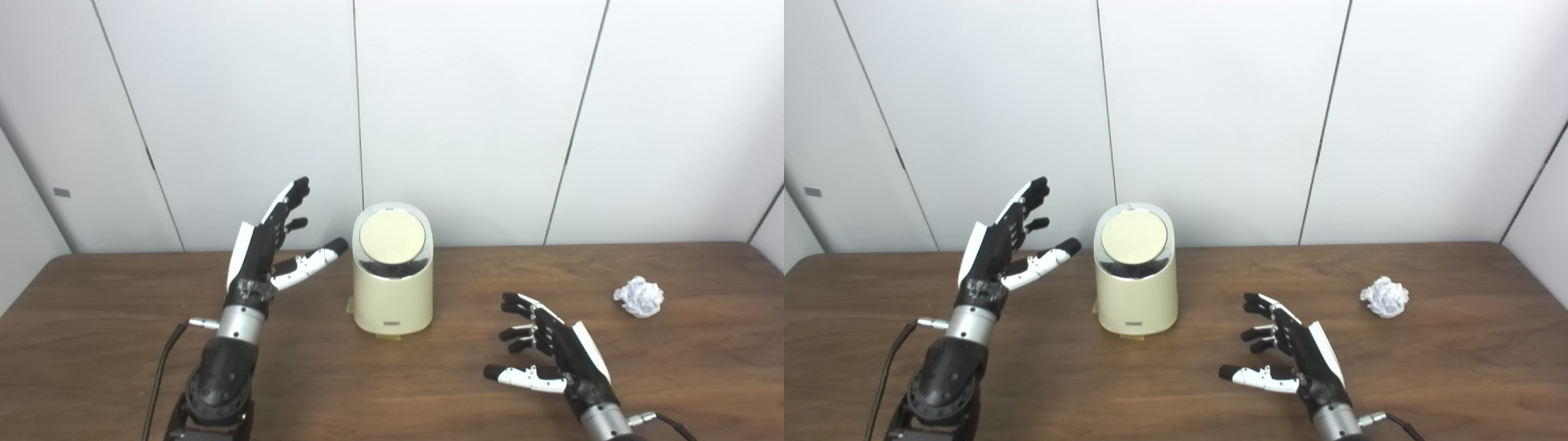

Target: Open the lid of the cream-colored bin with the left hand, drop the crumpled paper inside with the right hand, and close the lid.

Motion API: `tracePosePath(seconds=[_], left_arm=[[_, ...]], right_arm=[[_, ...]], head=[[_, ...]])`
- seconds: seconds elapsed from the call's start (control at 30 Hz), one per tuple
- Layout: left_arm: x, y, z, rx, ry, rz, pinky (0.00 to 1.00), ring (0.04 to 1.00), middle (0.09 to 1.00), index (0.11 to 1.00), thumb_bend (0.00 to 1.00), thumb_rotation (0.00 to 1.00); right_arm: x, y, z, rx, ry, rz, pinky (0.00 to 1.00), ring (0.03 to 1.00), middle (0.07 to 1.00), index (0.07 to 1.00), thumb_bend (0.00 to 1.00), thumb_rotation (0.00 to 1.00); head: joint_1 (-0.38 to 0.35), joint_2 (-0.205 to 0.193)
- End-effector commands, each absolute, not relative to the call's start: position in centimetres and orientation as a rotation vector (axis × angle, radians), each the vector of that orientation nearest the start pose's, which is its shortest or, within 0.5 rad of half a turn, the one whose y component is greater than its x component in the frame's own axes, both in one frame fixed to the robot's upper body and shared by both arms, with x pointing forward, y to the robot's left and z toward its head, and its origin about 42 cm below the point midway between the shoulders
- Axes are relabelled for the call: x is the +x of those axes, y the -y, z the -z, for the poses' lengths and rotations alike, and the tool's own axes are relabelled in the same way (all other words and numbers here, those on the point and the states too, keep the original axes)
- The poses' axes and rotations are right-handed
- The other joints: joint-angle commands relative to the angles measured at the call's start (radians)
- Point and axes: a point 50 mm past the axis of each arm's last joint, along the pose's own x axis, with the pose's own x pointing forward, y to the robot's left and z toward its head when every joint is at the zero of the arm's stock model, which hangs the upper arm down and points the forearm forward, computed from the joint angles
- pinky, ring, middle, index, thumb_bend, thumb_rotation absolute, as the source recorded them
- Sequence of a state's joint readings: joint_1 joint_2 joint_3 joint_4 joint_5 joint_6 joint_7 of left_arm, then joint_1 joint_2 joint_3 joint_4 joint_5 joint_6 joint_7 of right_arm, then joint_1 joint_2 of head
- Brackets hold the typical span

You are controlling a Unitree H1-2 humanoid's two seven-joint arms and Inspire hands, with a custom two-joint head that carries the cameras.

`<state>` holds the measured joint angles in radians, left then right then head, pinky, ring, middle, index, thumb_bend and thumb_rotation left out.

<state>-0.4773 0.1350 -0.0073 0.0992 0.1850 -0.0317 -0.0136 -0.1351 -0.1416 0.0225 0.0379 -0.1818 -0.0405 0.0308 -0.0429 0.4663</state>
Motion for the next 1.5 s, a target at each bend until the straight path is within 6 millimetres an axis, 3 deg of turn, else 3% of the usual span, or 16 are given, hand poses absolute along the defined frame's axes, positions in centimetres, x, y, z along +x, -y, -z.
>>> tracePosePath(seconds=[0.0,0.37,0.57,0.8,1.47], left_arm=[[43.2,-20.1,-27.3,0.373,0.497,0.078,0.91,0.969,0.942,0.972,0.84,0.39],[45.9,-17.5,-29.4,0.551,0.494,0.088,0.99,0.987,0.941,0.974,0.89,0.42],[47.2,-16.5,-29.3,0.665,0.483,0.089,0.79,0.946,0.968,0.978,0.95,0.33],[47.8,-15.6,-29.1,0.797,0.475,0.087,0.75,0.952,0.984,0.994,0.97,0.32],[47.6,-13.9,-27.7,1.014,0.469,0.049,0.9,0.982,0.979,0.987,0.88,0.23]], right_arm=[[33.8,23.6,-15.2,-0.332,0.249,-0.071,0.54,0.625,0.808,0.826,0.81,0.21],[33.8,23.3,-15.4,-0.332,0.255,-0.068,0.53,0.617,0.807,0.825,0.79,0.19],[33.8,23.1,-15.5,-0.327,0.26,-0.069,0.52,0.611,0.806,0.825,0.79,0.2],[33.8,22.9,-15.6,-0.332,0.266,-0.068,0.53,0.613,0.806,0.829,0.78,0.21],[33.6,22.3,-15.9,-0.325,0.275,-0.079,0.5,0.615,0.812,0.832,0.78,0.22]], head=[[-0.001,0.001],[-0.011,0.004],[-0.017,0.007],[-0.023,0.01],[-0.029,0.022]])
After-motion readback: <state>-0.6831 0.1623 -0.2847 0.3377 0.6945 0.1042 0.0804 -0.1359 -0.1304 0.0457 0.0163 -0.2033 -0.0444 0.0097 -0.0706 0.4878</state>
